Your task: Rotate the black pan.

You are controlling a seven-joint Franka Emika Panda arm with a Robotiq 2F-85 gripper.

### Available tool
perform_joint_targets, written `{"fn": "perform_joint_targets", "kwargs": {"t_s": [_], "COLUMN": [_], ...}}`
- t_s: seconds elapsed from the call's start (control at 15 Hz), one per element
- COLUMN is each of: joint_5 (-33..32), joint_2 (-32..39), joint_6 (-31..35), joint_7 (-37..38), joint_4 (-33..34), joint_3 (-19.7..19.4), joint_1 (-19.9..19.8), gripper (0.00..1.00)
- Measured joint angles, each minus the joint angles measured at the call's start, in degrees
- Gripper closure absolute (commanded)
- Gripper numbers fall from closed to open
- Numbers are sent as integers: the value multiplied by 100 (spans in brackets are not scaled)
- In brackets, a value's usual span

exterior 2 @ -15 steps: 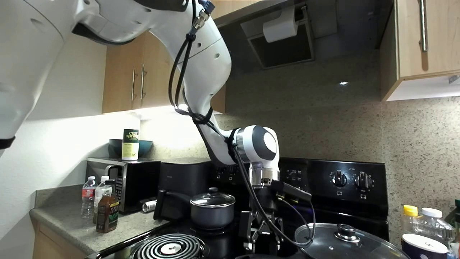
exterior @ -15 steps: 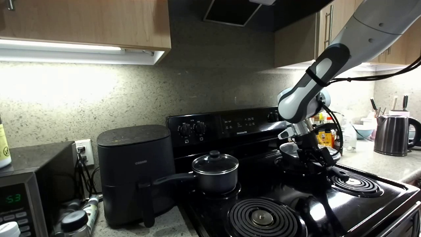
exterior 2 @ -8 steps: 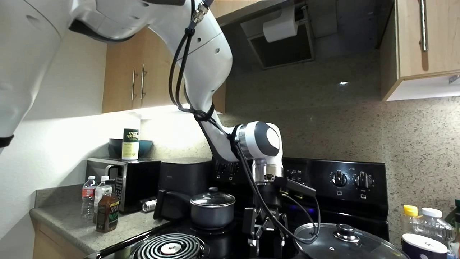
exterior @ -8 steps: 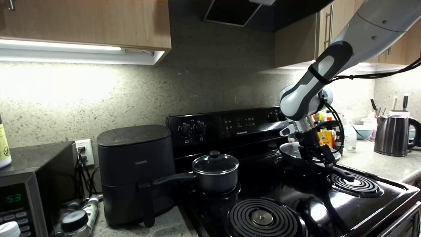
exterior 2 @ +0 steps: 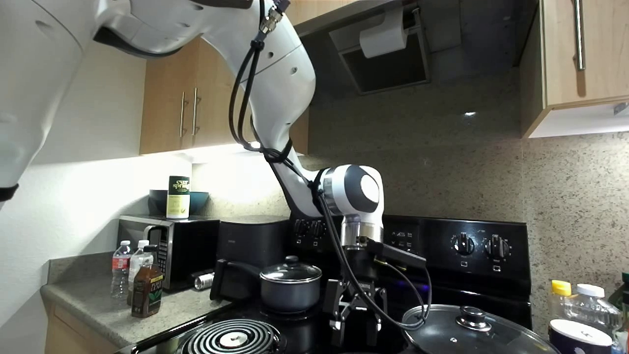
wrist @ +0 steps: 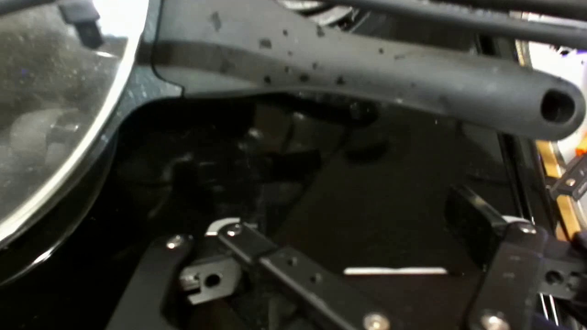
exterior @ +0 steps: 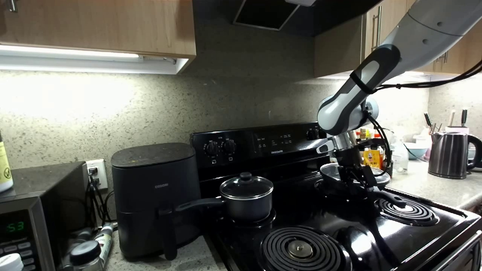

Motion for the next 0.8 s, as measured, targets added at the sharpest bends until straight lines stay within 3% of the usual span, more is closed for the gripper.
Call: {"fn": "perform_joint_targets", "kwargs": {"t_s": [0.33,0.8], "joint_5": [784,876], "joint_2": [-348,-1064], "joint_6": [354,1213], "joint_7": [906,2213], "joint_4": [-173,-996], "joint_3": [106,-263], "joint_1": [66,-20], "gripper": [0,0]}}
